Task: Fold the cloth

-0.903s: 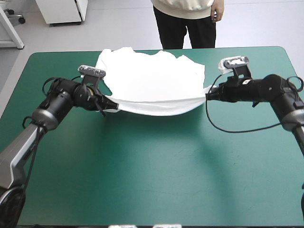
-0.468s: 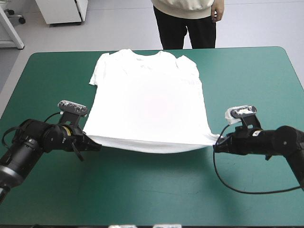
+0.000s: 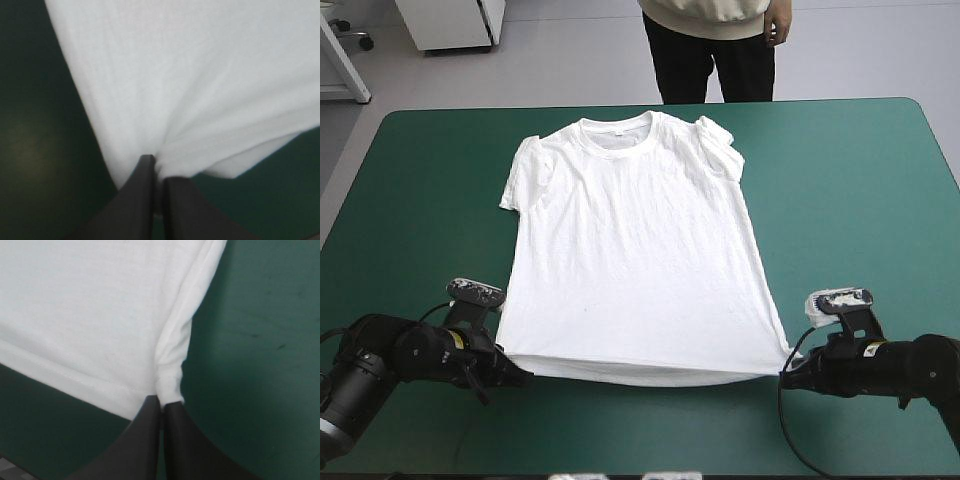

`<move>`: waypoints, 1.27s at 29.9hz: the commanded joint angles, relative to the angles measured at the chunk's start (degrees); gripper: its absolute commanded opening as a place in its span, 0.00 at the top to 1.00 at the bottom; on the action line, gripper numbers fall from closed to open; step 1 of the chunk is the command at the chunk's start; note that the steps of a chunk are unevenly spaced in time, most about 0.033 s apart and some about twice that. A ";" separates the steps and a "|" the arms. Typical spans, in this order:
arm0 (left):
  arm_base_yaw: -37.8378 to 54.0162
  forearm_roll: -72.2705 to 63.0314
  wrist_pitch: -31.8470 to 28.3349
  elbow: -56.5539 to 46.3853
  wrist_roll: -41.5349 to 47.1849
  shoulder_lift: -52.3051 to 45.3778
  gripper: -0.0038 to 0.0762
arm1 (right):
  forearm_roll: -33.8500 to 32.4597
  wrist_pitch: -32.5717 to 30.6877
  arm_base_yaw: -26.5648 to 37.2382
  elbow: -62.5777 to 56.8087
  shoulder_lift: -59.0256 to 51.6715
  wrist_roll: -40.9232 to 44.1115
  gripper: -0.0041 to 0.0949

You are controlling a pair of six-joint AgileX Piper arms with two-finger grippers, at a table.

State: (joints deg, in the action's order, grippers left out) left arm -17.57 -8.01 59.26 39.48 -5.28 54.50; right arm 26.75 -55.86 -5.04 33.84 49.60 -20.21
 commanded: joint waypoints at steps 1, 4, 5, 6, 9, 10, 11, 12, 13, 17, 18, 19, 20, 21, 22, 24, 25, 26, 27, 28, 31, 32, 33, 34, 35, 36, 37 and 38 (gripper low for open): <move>0.00 -3.02 -1.08 -0.65 -0.65 -1.02 0.96 | -0.66 1.76 0.23 -2.02 -0.57 0.05 0.96; 0.00 -3.41 -1.10 -0.90 -0.83 -1.02 0.96 | -1.29 2.81 0.23 -3.43 -0.57 0.05 0.96; 0.00 -3.15 -1.10 -0.90 -0.81 -1.02 0.96 | -1.44 2.95 0.23 -3.57 -0.57 0.05 0.96; 0.00 -3.02 -1.10 -0.90 -0.81 -1.02 0.96 | -1.44 3.04 0.23 -3.79 -0.57 0.05 0.96; 0.00 -3.02 -0.70 -0.90 -0.71 -1.02 0.96 | -1.44 3.12 0.23 -3.88 -0.57 0.15 0.96; 0.00 -3.02 -0.56 -0.90 -0.84 -1.02 0.96 | -1.29 3.26 0.23 -3.88 -0.57 0.15 0.96; 0.00 -3.02 -0.57 -0.90 -1.23 -1.02 0.95 | -1.21 3.40 0.23 -3.88 -0.57 0.28 0.96; 0.00 -3.17 -0.57 -0.90 -2.07 -1.02 0.94 | -1.16 3.49 0.23 -3.88 -0.57 0.28 0.95; 0.00 -3.41 -0.24 -0.90 -2.35 -1.02 0.89 | -0.93 3.49 0.23 -3.88 -0.57 -0.06 0.93; 0.00 -5.00 1.66 -0.90 -2.95 -1.02 0.55 | 0.31 3.49 0.23 -3.88 -0.57 -0.30 0.77; 0.00 -5.63 1.70 -0.90 -2.95 -1.02 0.48 | 0.62 3.62 0.23 -3.88 -0.57 -0.41 0.73; 0.00 -6.80 1.70 -0.90 -2.95 -1.02 0.40 | 1.23 3.79 0.23 -3.88 -0.57 -0.41 0.69; 0.00 -7.84 1.54 -0.90 -2.95 -1.02 0.36 | 1.94 3.89 0.23 -3.77 -0.57 -0.90 0.65; 0.00 -8.97 1.18 -0.90 -2.95 -1.02 0.35 | 2.75 4.18 0.23 -3.77 -0.57 -1.20 0.63; 0.00 -10.60 0.72 -0.90 -3.04 -1.02 0.35 | 3.62 4.48 0.23 -3.77 -0.57 -1.30 0.62; 0.00 -13.87 -0.54 0.09 -4.69 -1.23 0.35 | 5.13 4.77 0.23 -2.97 -0.57 -2.06 0.61; 0.00 -14.17 -2.02 1.15 -4.70 -1.62 0.35 | 5.13 4.90 0.23 -1.92 -0.57 -2.06 0.61; 0.00 -13.26 -4.36 2.64 -4.40 -2.01 0.35 | 4.79 5.01 0.23 -0.40 -0.57 -2.08 0.62; 0.00 -10.80 -6.74 4.01 -3.23 -2.26 0.35 | 4.30 5.15 0.23 1.08 -0.57 -2.31 0.62; 0.00 -6.68 -10.66 6.33 1.30 -2.26 0.35 | 3.34 5.47 0.23 3.20 -0.57 -2.31 0.62; 1.19 6.77 -15.81 11.31 11.90 0.79 0.35 | 1.51 6.38 0.23 10.11 0.11 -2.63 0.62; 2.14 8.44 -16.18 12.41 12.23 2.29 0.36 | 1.51 6.66 0.23 12.36 0.58 -3.40 0.62; 3.37 9.34 -16.21 13.73 11.61 4.50 0.37 | 1.84 6.66 0.23 14.52 1.48 -4.11 0.63; 4.72 9.14 -15.96 15.02 11.25 6.91 0.37 | 2.05 6.55 0.23 16.19 2.12 -4.65 0.63; 5.85 8.90 -15.99 15.95 11.25 8.93 0.37 | 2.15 6.20 0.23 18.08 3.03 -5.27 0.63; 7.31 8.01 -16.21 16.91 11.25 11.42 0.37 | 2.15 6.00 0.23 19.74 3.89 -5.38 0.63; 8.81 6.78 -17.00 17.94 11.25 14.03 0.37 | 2.15 5.99 0.23 21.17 4.79 -5.51 0.63; 9.99 4.78 -17.65 18.64 11.13 16.63 0.37 | 2.15 5.99 0.23 22.13 5.48 -5.51 0.63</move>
State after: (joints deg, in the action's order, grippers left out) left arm -10.64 -0.58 45.45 54.32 5.11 65.61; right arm 27.52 -51.66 -5.04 50.65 53.34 -24.65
